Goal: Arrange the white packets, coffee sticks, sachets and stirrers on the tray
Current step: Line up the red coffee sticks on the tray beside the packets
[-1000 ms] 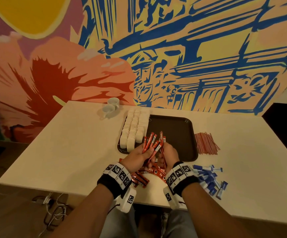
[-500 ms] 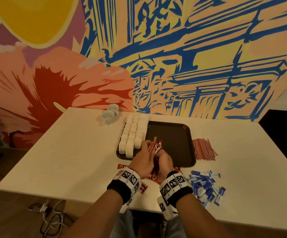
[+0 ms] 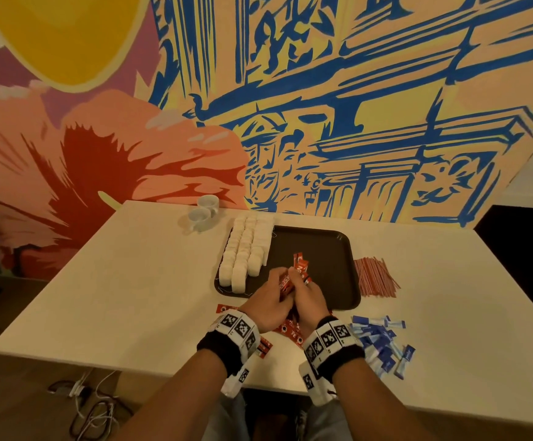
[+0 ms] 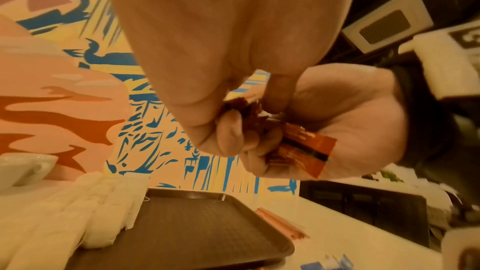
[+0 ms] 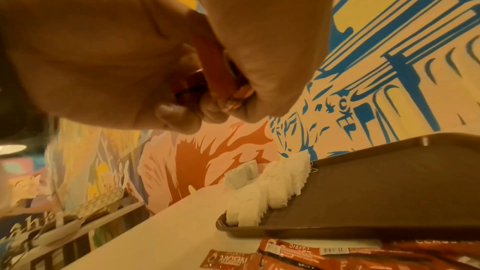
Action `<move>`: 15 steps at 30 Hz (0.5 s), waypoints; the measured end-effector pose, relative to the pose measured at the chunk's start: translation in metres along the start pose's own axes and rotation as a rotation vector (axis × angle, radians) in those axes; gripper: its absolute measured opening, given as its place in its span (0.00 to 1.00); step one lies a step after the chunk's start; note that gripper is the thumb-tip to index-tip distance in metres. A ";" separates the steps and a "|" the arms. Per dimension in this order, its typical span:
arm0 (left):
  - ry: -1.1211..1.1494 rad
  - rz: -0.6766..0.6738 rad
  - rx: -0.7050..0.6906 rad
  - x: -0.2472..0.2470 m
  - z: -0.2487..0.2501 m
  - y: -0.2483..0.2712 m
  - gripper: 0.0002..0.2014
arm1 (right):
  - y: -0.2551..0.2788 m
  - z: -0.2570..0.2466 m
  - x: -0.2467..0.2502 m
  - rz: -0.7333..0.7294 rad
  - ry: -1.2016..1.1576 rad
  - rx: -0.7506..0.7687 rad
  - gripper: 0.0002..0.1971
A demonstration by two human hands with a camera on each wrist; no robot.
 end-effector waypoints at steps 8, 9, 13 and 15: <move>0.269 0.119 0.004 0.031 -0.006 0.004 0.13 | -0.002 -0.010 0.017 0.000 -0.143 0.026 0.22; 0.290 0.130 0.014 0.033 -0.008 0.005 0.12 | -0.002 -0.010 0.017 -0.001 -0.123 0.034 0.22; 0.350 0.124 0.061 0.038 -0.017 0.010 0.12 | 0.003 -0.008 0.013 -0.033 -0.065 0.042 0.19; 0.356 0.069 0.089 0.034 -0.022 0.011 0.10 | 0.003 -0.004 0.012 -0.062 -0.032 0.035 0.18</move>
Point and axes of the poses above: each hand's wrist, its own y-axis away from the middle knuckle, its own x-axis out of the back of the hand, z = x × y, the point moved 9 cm from there along -y, towards the middle knuckle, and after that the axes turned 3 degrees about z, right-handed, at the moved point
